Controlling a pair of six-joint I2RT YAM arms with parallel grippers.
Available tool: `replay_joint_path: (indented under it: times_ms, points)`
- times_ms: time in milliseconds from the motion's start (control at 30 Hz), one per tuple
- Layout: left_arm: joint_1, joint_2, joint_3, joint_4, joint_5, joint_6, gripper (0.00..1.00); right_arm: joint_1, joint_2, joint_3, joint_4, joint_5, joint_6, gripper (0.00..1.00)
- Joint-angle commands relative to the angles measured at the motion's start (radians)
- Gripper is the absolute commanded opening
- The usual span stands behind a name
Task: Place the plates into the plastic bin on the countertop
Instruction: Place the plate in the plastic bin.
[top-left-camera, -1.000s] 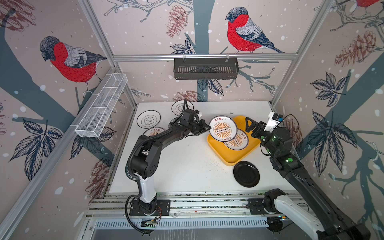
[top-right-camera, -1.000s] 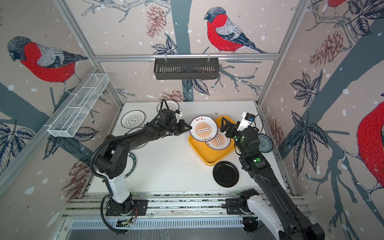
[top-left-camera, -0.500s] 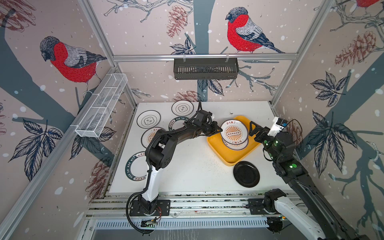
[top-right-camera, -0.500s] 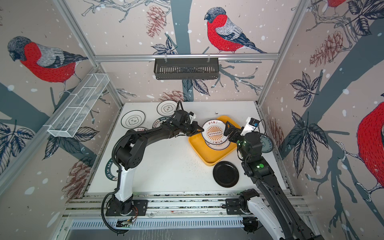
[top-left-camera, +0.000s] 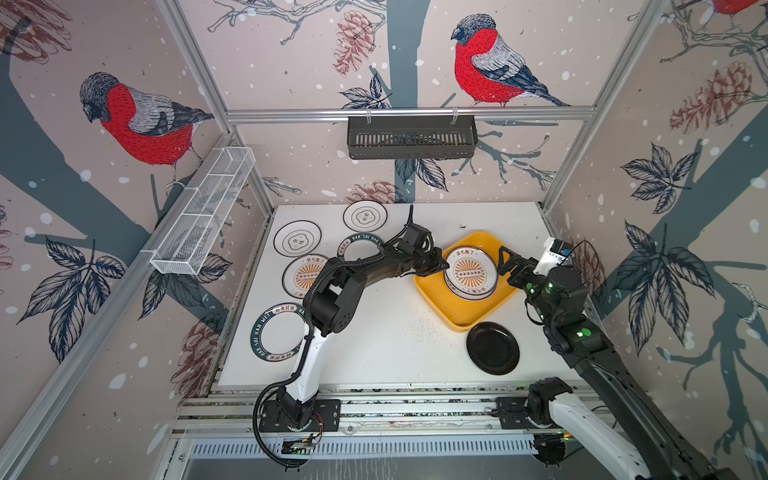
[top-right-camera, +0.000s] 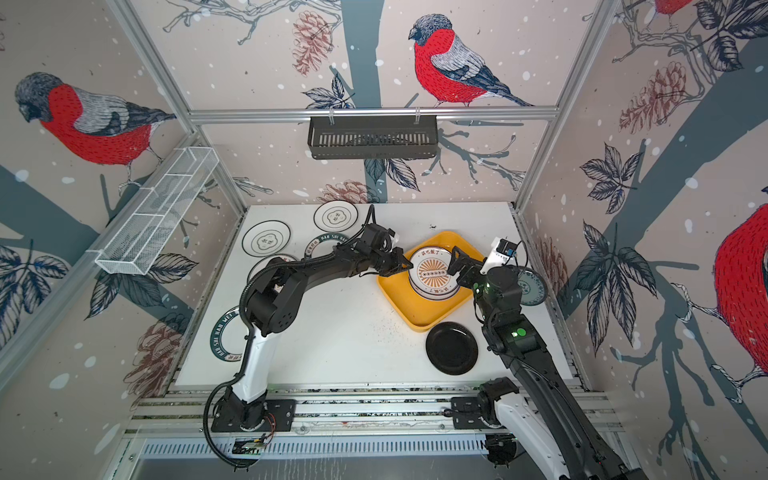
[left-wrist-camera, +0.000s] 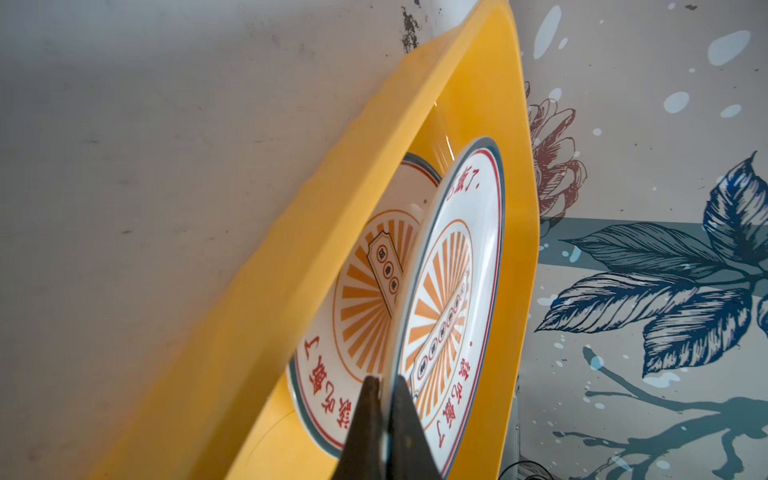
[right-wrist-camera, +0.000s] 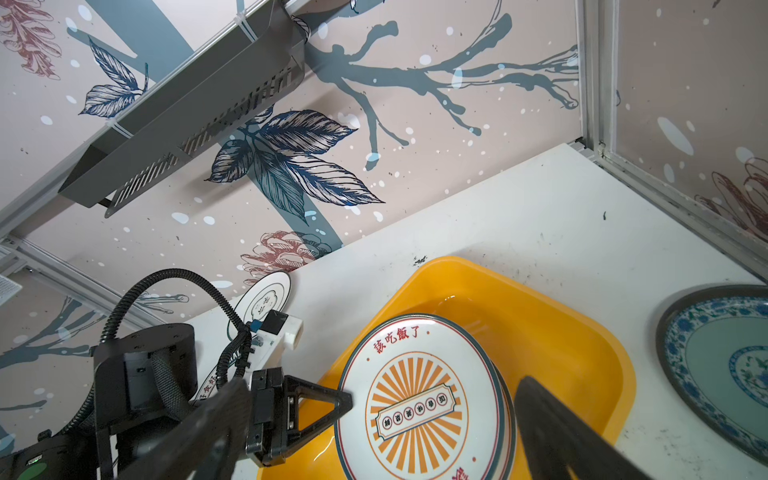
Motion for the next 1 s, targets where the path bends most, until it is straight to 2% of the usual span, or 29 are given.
replay_joint_path:
  times_ms: [0,433,967]
  points:
    - [-0.008,0.017,0.032,-0.005,-0.014,0.005,0.0,-0.002,0.005,-0.006,0.033,0.004,-0.013,1.0]
    - [-0.019,0.056,0.073,-0.081,-0.032,0.023,0.0,-0.01,0.03,-0.011,0.056,-0.011,-0.026,1.0]
    - [-0.054,0.066,0.127,-0.171,-0.137,0.057,0.0,-0.023,0.031,-0.018,0.066,-0.031,-0.028,1.0]
